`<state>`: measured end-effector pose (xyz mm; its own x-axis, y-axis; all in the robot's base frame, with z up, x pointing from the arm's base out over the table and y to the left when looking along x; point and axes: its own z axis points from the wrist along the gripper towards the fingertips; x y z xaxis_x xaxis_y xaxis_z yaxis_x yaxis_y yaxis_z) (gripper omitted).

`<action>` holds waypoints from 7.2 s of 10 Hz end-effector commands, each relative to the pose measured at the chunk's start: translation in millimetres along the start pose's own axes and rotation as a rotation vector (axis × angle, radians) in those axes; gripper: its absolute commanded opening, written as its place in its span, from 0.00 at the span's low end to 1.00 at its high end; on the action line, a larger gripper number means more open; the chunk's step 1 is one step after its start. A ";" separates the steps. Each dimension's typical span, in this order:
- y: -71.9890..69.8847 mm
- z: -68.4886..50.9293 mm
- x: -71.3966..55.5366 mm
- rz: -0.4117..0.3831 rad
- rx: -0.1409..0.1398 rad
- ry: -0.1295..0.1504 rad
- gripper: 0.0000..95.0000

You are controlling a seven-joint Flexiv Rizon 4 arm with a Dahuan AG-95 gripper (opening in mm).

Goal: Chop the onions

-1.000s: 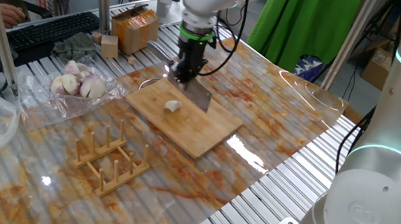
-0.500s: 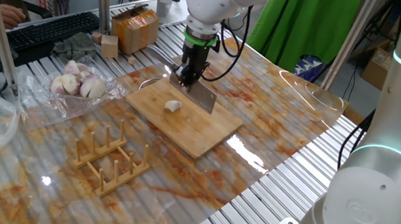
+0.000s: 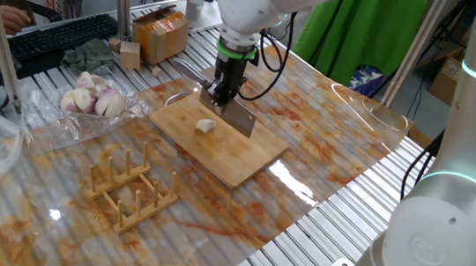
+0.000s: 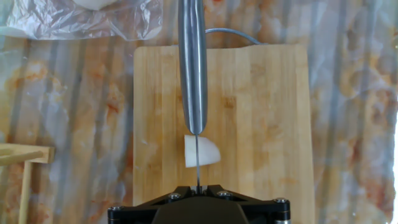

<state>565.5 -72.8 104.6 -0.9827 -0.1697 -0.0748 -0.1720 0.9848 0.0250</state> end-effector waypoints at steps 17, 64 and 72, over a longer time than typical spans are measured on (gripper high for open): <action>36.9 59.9 -16.0 0.047 -0.006 -0.032 0.00; 5.2 24.9 -24.2 -0.068 0.019 -0.015 0.00; 5.1 35.2 -22.8 -0.065 0.019 -0.035 0.00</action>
<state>589.5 -62.5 72.8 -0.9662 -0.2328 -0.1110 -0.2343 0.9722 -0.0002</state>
